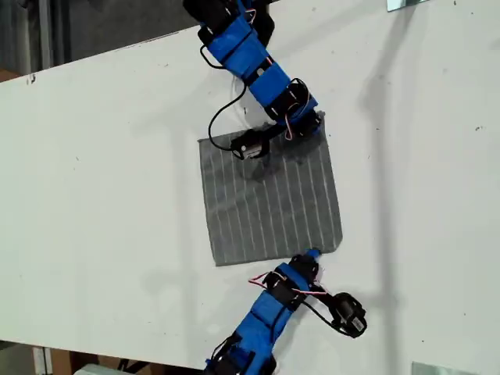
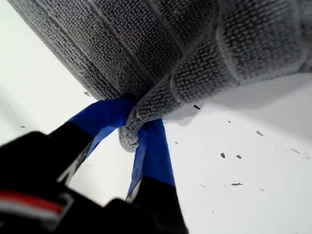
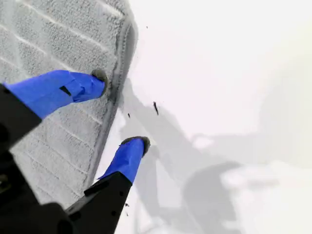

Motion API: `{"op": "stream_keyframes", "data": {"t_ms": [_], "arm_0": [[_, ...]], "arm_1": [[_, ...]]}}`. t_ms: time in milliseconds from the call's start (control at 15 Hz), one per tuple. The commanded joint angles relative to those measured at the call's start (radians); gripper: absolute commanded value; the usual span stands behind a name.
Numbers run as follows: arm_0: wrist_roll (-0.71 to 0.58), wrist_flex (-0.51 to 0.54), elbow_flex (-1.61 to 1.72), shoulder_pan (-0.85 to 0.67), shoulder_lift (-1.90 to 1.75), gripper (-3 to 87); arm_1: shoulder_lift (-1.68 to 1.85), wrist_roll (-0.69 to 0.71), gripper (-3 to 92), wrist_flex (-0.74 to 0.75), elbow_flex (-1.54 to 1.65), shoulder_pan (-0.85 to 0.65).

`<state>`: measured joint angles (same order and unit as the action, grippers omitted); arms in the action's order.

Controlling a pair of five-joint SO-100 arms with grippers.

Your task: Grasp corners of a square towel and fold twice.

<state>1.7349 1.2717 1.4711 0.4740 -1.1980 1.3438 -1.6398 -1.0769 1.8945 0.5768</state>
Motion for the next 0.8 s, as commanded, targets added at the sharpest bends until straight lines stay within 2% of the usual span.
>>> {"op": "stream_keyframes", "data": {"t_ms": [0,67,267,333,467,733], "arm_0": [[-0.025,-0.009,-0.15,0.021,0.057,22.4],[-0.037,0.003,-0.219,0.026,0.1,22.2],[-0.072,0.127,-0.476,0.032,0.233,22.1],[-0.087,0.135,-0.518,0.031,0.253,22.0],[-0.089,0.129,-0.52,0.028,0.265,22.0],[-0.083,0.025,-0.522,0.029,0.377,22.2]], "arm_1": [[-0.017,0.002,-0.1,-0.015,-0.005,0.011],[-0.018,0.002,-0.1,-0.015,-0.005,0.009],[-0.02,0.002,-0.1,-0.014,-0.006,0.008],[-0.021,0.003,-0.1,-0.012,-0.006,0.008],[-0.021,0.003,-0.1,-0.012,-0.008,0.009],[-0.021,0.002,-0.1,-0.017,-0.02,0.018]]}}
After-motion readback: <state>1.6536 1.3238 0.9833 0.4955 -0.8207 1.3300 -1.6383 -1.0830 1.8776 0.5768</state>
